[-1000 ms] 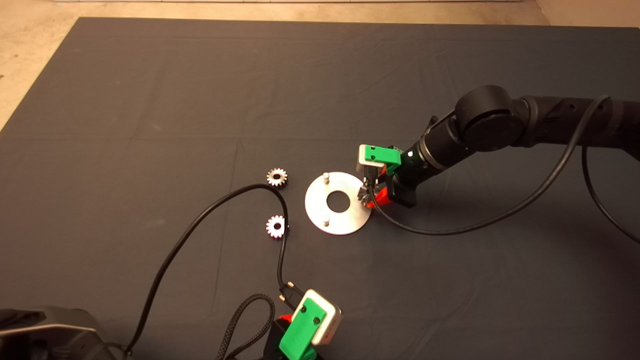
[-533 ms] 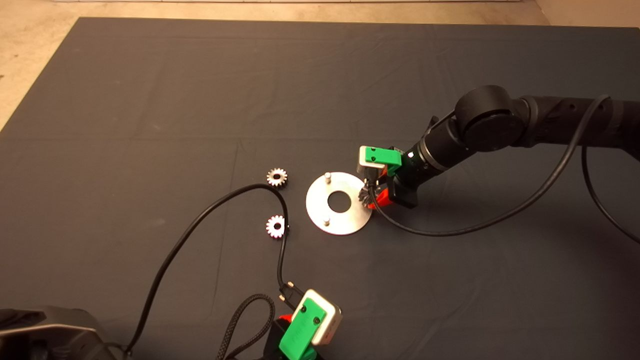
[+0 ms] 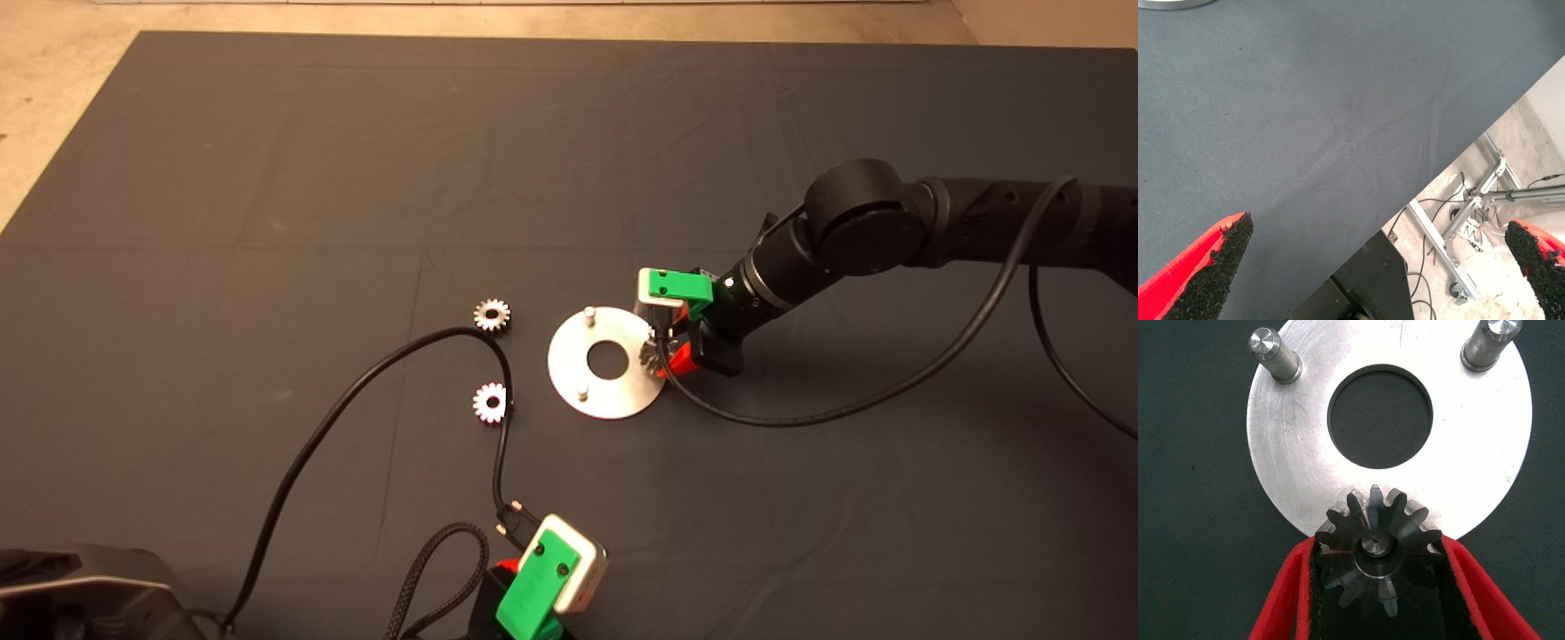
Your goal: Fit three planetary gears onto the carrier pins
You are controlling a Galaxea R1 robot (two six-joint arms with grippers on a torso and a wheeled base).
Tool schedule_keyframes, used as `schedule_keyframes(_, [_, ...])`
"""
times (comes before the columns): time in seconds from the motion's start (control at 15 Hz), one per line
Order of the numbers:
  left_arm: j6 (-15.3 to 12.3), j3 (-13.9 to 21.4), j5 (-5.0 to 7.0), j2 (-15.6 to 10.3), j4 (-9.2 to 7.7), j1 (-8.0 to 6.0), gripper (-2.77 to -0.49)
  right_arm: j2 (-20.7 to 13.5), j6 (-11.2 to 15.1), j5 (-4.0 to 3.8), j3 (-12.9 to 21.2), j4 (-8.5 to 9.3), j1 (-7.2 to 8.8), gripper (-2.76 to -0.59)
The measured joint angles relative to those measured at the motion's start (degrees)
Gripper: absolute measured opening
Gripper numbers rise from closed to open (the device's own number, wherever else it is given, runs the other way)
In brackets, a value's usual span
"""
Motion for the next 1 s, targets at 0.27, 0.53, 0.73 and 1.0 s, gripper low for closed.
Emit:
schedule_keyframes(0.27, [-1.1, 0.0, -0.02, 0.0, 0.00, -0.02, -0.51, 0.3, -0.3, 0.05, -1.0, 0.44, 0.05, -2.43])
schedule_keyframes(0.53, [-1.2, 0.0, -0.02, 0.0, 0.00, -0.02, -0.51, 0.5, -0.4, 0.02, -1.3, 0.67, 0.07, -2.42])
schedule_keyframes(0.73, [-1.2, 0.0, 0.00, 0.0, 0.00, -0.02, -0.51, 0.7, -0.4, -0.41, -1.5, 0.77, 0.13, -2.41])
schedule_keyframes(1.0, [-1.3, 0.0, 0.00, 0.0, 0.02, -0.80, -0.51, 0.8, -0.6, -0.87, -1.6, 0.80, 0.18, -2.40])
